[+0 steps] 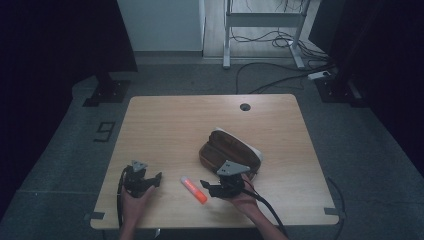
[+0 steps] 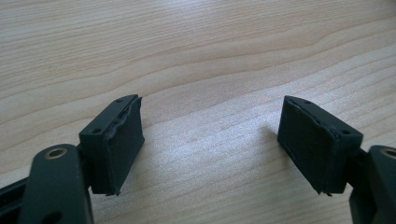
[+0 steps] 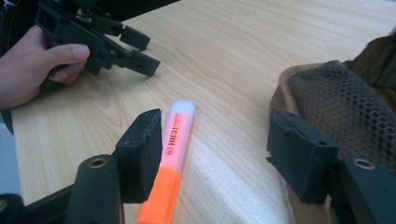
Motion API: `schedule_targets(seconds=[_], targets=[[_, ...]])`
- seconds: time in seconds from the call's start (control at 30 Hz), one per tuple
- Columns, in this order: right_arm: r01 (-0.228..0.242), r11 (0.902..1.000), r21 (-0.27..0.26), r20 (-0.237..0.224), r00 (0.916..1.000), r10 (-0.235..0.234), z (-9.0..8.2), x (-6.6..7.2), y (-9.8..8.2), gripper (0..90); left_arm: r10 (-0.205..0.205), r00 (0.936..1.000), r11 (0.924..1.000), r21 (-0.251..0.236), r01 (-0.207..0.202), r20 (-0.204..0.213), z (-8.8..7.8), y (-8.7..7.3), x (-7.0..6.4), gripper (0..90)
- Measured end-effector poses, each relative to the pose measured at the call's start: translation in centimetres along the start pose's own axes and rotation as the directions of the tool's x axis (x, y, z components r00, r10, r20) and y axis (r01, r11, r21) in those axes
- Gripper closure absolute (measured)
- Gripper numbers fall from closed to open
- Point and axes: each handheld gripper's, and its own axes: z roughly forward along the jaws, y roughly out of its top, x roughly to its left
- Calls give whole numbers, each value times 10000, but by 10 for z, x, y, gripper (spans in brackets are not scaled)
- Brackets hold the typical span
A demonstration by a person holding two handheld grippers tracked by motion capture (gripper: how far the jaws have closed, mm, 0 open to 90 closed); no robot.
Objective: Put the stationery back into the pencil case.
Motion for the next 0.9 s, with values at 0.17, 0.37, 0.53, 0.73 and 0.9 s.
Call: schedule_targets(seconds=[0.17,0.37,0.53,0.73,0.9], targets=[[8,9999,141,-126,9999,-6,6,6,-2,363,2,10000,10000,1,-2,-1,0,0,0,221],[20,9994,358,-251,9997,-11,14,11,-6,379,3,10000,10000,3,-3,0,0,0,0,222],[91,9979,640,-399,9992,-65,22,17,-11,402,-4,10000,10000,-5,4,-1,0,0,0,221],[225,9942,1048,-439,9989,-180,33,24,-17,441,-2,10000,10000,-1,2,1,0,0,0,221],[387,9898,1370,-414,9986,-333,40,28,-23,462,-9,10000,10000,-7,9,4,0,0,0,221]])
